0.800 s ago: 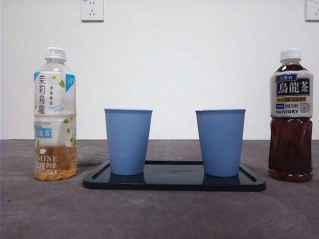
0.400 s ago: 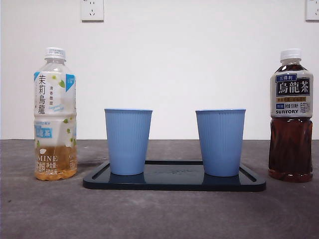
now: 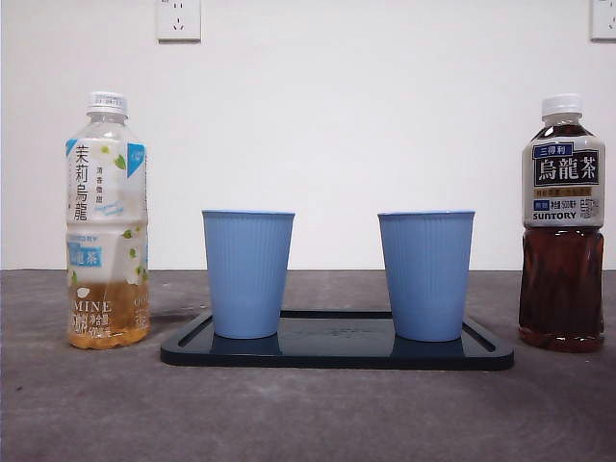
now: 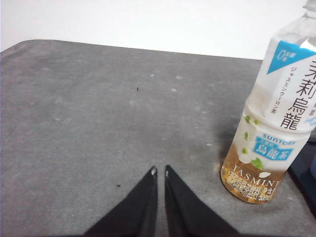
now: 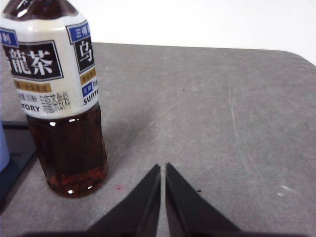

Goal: Pour the drink into the cup

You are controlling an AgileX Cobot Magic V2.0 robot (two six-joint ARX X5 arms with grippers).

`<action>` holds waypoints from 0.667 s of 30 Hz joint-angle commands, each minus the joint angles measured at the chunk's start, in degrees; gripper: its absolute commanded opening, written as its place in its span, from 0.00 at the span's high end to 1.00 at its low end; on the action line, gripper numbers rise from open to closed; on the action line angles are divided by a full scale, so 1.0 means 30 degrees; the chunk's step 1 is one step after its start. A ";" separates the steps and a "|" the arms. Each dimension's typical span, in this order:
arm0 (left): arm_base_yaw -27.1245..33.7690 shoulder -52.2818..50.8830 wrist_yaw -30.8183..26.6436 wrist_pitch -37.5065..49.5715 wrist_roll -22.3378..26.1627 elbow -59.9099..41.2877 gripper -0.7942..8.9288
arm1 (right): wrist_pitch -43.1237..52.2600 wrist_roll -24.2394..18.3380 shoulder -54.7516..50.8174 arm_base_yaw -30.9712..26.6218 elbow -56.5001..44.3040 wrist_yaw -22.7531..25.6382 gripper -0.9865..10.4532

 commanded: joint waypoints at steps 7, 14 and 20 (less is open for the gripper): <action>0.0007 -0.0029 -0.0051 -0.0073 0.0153 -0.0386 0.89 | 0.0255 0.0197 -0.0051 0.0291 -0.0124 0.0408 0.90; 0.0007 -0.0029 -0.0051 -0.0073 0.0153 -0.0386 0.89 | 0.0335 0.0197 -0.0051 0.0291 -0.0124 0.0408 0.90; 0.0007 -0.0029 -0.0051 -0.0073 0.0153 -0.0386 0.89 | 0.0335 0.0197 -0.0051 0.0291 -0.0124 0.0408 0.90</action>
